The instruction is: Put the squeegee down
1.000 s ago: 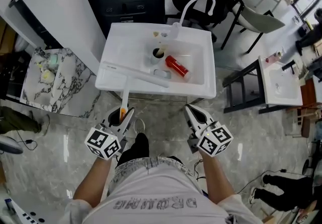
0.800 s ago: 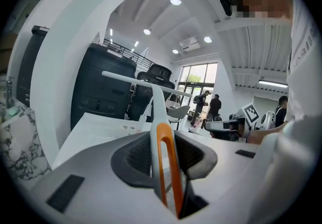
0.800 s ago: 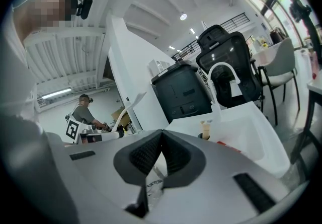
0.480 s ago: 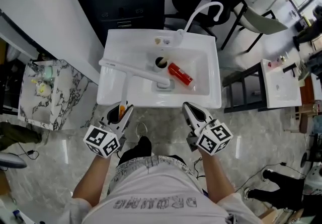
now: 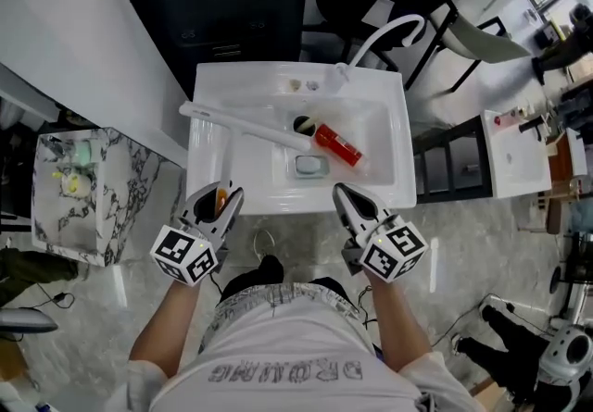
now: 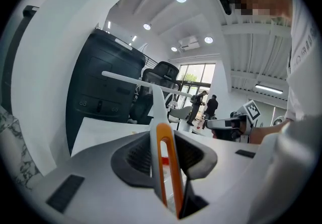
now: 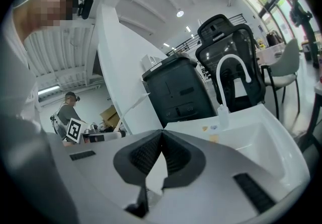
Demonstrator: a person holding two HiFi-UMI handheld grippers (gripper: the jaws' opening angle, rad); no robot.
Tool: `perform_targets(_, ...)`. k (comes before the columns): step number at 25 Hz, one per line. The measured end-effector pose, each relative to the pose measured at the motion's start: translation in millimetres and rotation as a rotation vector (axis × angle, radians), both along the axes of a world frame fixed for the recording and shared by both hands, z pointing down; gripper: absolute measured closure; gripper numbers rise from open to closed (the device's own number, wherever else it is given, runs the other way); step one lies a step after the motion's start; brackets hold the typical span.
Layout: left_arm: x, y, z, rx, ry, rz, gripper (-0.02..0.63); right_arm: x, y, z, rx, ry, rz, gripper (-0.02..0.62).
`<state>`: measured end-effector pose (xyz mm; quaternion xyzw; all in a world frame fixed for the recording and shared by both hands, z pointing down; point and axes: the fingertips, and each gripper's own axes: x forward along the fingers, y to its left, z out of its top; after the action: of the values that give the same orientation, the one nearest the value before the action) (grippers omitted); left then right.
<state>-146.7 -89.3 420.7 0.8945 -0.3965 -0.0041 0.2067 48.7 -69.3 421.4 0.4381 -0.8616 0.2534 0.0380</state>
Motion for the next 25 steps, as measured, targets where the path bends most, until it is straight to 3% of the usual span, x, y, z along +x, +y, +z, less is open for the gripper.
perform_targets(13,-25,-29,4,-0.004,0.008,-0.017,0.486,-18,-26,5,-0.01,0.004,0.003,0.588)
perform_targets(25,-21,-56,6,-0.005,-0.003,-0.068,0.486,-21,-65,9,-0.012,-0.013,-0.055,0.588)
